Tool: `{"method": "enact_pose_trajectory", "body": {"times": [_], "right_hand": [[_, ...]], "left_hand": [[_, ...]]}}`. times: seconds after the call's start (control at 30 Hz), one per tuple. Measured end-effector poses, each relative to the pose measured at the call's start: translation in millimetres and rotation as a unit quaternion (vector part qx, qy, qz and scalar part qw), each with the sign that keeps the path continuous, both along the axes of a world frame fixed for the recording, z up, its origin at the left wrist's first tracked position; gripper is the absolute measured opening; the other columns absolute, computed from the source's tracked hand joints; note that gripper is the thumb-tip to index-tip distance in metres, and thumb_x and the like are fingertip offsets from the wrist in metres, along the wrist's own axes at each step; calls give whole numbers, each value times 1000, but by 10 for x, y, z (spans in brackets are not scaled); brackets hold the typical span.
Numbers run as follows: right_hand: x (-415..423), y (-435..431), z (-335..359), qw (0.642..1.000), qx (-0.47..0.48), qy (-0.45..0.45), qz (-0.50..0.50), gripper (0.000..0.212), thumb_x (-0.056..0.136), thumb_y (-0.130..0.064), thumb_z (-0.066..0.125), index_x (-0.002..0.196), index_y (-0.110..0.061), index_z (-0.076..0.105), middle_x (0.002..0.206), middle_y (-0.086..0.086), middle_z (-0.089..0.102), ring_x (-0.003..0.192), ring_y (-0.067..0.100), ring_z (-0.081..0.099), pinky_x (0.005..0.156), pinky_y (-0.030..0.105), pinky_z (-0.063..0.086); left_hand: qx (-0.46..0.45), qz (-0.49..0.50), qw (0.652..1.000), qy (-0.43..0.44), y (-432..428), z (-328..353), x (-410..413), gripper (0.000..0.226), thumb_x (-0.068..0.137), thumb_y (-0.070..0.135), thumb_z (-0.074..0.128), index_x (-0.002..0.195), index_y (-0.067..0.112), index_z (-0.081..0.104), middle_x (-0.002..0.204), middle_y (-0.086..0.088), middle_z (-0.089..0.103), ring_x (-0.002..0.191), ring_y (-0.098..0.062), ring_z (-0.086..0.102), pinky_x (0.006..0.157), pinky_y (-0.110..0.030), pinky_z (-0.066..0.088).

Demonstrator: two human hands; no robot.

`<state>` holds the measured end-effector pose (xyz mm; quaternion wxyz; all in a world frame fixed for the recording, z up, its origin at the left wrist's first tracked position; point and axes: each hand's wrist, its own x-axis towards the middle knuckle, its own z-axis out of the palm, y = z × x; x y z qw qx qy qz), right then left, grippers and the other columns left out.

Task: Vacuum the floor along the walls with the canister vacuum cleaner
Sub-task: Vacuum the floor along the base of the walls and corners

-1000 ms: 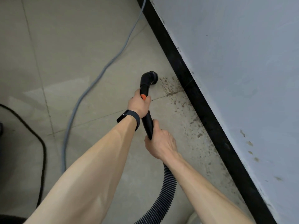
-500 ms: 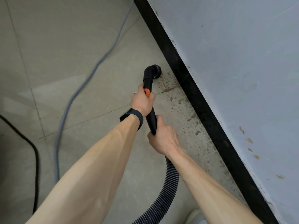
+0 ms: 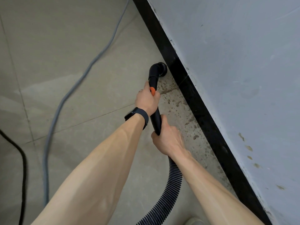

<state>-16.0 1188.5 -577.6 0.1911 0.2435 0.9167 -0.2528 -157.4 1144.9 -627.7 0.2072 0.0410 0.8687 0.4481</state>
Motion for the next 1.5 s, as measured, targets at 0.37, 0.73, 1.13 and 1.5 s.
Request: {"method": "enact_pose_trajectory", "body": {"times": [0.37, 0.73, 1.13, 1.5], "right_hand": [[-52, 129, -59, 1000, 8, 3, -16, 38, 93, -21, 55, 124, -21, 35, 78, 5, 57, 71, 34, 59, 58, 37, 42], [-278, -142, 7, 999, -28, -10, 13, 39, 94, -21, 55, 127, -20, 35, 91, 9, 61, 77, 33, 57, 61, 38, 42], [140, -1165, -64, 998, -57, 0, 11, 38, 95, -21, 55, 126, -17, 34, 96, 10, 66, 78, 36, 58, 62, 36, 38], [480, -1307, -81, 998, -52, 16, 19, 42, 96, -21, 55, 130, -14, 32, 84, 5, 60, 67, 31, 55, 58, 36, 41]], "left_hand": [[3, -17, 1000, 5, 203, -6, -79, 31, 95, 30, 49, 120, 13, 50, 90, -16, 62, 82, -35, 58, 68, -38, 46], [-2, 5, 1000, -8, -224, 125, -279, 23, 91, 30, 52, 109, 15, 53, 88, -12, 63, 82, -34, 61, 74, -44, 55], [-59, 11, 998, 17, -1185, 53, 156, 58, 94, 29, 48, 150, 23, 33, 92, -15, 61, 87, -33, 58, 77, -40, 51], [-89, -40, 995, -19, -1315, 156, 463, 67, 97, 31, 44, 156, 28, 13, 102, -19, 53, 84, -36, 55, 80, -41, 51]]}}
